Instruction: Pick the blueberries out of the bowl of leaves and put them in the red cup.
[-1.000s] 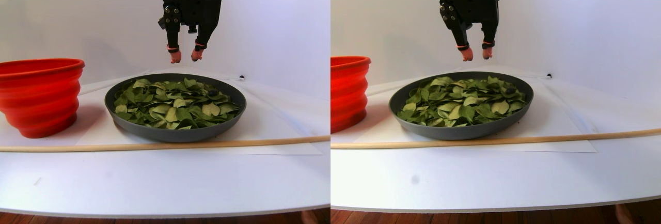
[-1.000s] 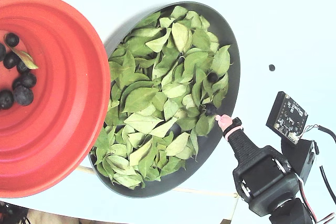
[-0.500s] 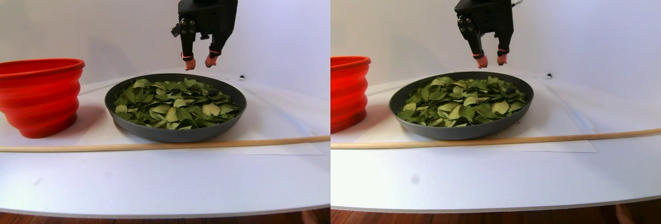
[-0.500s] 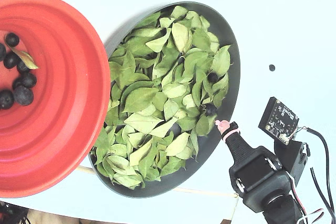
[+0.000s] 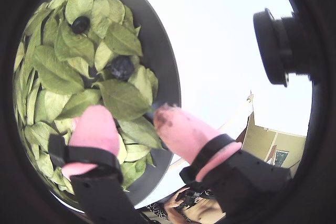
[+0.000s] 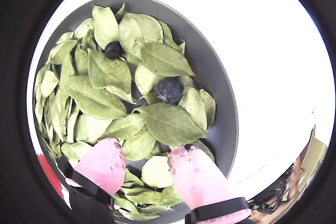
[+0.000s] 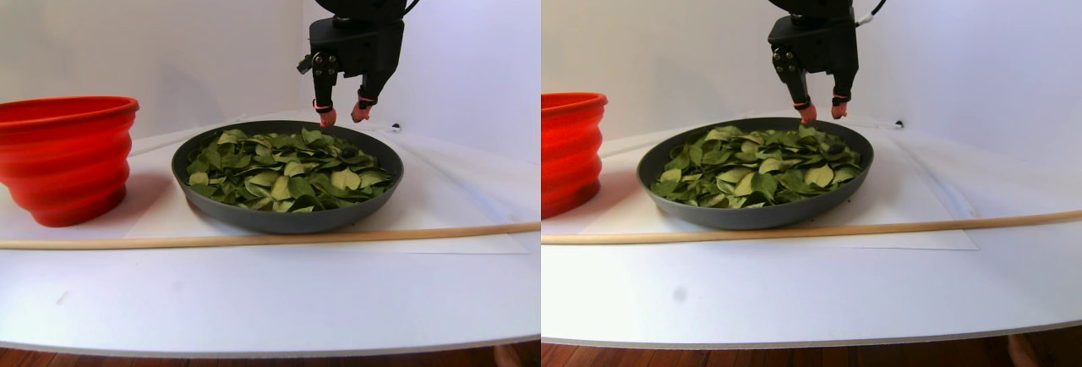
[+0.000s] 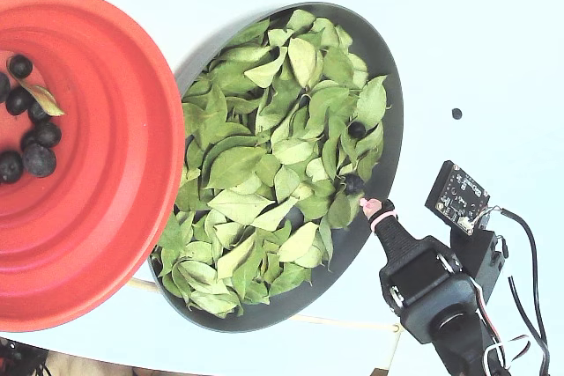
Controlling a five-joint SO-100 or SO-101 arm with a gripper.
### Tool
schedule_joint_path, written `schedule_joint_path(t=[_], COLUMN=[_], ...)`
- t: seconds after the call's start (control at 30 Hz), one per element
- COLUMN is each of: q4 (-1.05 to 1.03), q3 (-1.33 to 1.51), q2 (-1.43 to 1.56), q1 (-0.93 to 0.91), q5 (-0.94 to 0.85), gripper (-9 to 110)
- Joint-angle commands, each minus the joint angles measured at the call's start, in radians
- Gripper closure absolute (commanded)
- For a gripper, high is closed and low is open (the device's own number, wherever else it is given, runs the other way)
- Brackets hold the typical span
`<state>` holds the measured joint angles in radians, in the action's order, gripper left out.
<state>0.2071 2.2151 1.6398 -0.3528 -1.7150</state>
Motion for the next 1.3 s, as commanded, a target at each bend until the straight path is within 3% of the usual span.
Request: schedule_joint_path(t=[0.0, 1.27], q4=[0.028, 0.092], q3=[-0.064, -0.339], q2=[-0.005, -0.351], q1=[-0.031, -0.06], q5=[-0.009, 0.025], gripper=[86, 86])
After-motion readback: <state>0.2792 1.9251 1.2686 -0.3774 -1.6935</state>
